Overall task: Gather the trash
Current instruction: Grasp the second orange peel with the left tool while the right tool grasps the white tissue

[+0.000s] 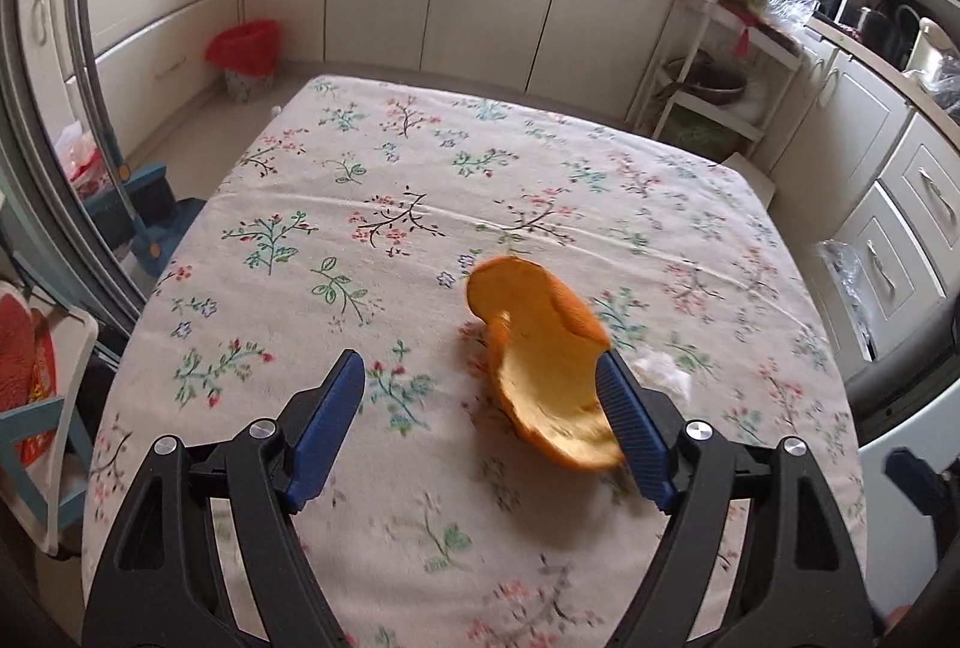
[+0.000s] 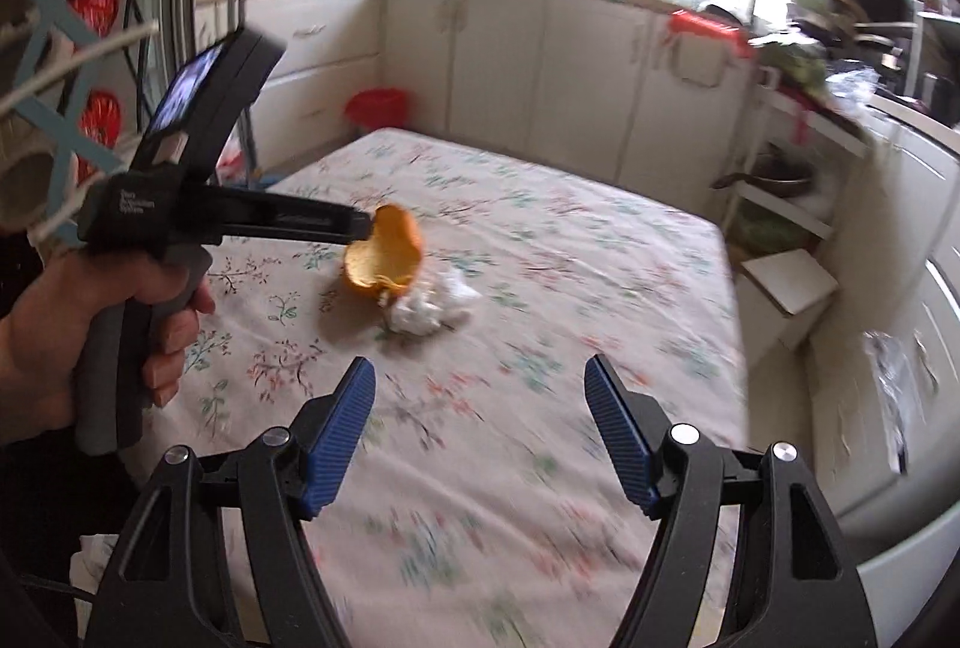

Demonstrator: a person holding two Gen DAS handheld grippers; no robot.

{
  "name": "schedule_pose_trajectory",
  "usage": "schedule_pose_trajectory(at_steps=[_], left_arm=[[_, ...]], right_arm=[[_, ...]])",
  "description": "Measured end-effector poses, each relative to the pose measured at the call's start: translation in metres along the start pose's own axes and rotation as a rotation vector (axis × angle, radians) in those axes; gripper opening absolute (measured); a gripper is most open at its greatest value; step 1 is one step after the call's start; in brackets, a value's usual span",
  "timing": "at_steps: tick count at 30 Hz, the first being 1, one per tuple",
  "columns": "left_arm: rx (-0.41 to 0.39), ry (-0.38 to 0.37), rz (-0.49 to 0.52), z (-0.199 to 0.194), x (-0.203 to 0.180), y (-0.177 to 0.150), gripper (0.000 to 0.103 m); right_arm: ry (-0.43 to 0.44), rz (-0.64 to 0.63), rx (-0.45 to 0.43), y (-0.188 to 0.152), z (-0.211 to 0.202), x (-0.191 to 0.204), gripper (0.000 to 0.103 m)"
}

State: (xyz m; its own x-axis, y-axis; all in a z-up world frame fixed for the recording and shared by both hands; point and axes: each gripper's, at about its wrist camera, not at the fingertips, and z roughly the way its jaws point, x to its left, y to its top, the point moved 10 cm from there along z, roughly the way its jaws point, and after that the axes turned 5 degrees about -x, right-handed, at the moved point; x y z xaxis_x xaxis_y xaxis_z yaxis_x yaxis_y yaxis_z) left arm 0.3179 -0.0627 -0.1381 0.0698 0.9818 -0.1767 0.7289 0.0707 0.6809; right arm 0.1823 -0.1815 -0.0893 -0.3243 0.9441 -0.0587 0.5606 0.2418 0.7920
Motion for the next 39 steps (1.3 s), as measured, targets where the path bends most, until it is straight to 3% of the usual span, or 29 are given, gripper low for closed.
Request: schedule_pose_trajectory(at_steps=[7,17,20,24,27,31,39], left_arm=[[0.064,-0.015,0.023,0.031,0.003,-0.003,0.075],[0.092,-0.029,0.093,0.045,-0.008,-0.004,0.07],[0.089,-0.042,0.118,0.047,-0.014,-0.003,0.06],[0.099,-0.09,0.165,0.045,-0.031,-0.008,0.023],[0.099,-0.114,0.193,0.04,-0.041,-0.013,0.012],[0.094,-0.141,0.203,0.028,-0.045,-0.018,0.007],[0.077,-0.192,0.234,-0.006,-0.055,-0.038,0.006]], right_arm=[[0.009,0.011,0.058,0.007,0.056,0.008,0.062],[0.031,0.003,0.141,0.005,0.095,0.014,0.052],[0.07,-0.004,0.166,0.004,0.102,0.022,0.037],[0.086,-0.039,0.164,0.005,0.101,0.031,0.022],[0.094,-0.033,0.167,0.002,0.092,0.03,0.016],[0.09,-0.021,0.165,-0.003,0.072,0.022,0.015],[0.061,0.012,0.146,-0.018,0.023,0.001,0.015]])
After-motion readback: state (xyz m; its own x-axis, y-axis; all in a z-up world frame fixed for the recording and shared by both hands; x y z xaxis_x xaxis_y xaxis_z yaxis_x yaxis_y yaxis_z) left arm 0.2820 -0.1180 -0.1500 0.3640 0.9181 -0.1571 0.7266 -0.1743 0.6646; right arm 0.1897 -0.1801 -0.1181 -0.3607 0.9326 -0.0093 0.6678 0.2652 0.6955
